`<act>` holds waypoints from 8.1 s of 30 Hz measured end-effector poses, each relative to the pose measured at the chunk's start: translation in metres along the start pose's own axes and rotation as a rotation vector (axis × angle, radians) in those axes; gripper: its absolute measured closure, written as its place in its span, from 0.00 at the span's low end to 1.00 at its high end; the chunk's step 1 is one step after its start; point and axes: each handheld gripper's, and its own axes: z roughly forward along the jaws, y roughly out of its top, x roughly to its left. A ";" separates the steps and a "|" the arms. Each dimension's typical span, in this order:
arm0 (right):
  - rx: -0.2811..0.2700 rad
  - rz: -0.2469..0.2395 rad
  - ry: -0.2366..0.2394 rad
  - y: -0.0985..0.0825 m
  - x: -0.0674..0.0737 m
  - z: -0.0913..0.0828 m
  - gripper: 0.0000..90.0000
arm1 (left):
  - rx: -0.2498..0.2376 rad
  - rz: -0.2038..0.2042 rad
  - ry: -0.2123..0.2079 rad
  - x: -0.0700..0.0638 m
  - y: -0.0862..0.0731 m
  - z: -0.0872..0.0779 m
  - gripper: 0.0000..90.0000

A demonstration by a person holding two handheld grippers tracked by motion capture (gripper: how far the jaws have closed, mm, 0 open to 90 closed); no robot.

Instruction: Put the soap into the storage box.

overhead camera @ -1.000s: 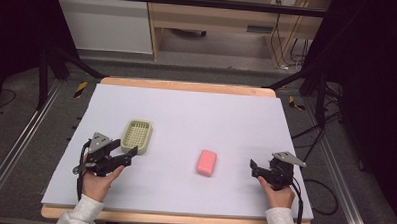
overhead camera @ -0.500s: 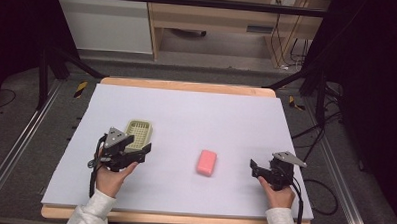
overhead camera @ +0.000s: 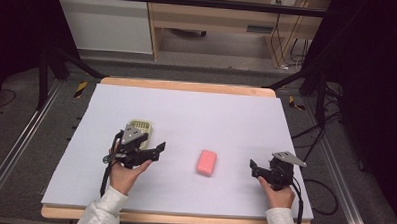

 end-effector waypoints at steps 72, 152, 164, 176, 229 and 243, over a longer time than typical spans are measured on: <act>0.014 -0.003 0.006 -0.001 0.002 0.002 0.13 | 0.183 0.120 -0.069 -0.088 0.012 0.081 0.33; 0.034 -0.016 0.021 -0.002 0.003 0.004 0.13 | 0.448 0.139 -0.135 -0.114 0.002 0.137 0.34; 0.039 -0.012 0.022 -0.002 0.004 0.004 0.13 | 0.484 0.134 -0.138 -0.116 -0.001 0.145 0.36; 0.039 -0.017 0.023 -0.002 0.004 0.004 0.13 | 0.489 0.130 -0.128 -0.116 0.000 0.145 0.41; 0.036 -0.023 0.019 -0.003 0.005 0.004 0.13 | 0.325 0.040 -0.012 -0.005 0.022 0.033 0.41; 0.037 -0.027 0.020 -0.003 0.006 0.005 0.13 | 0.271 -0.031 0.052 0.034 0.028 0.013 0.41</act>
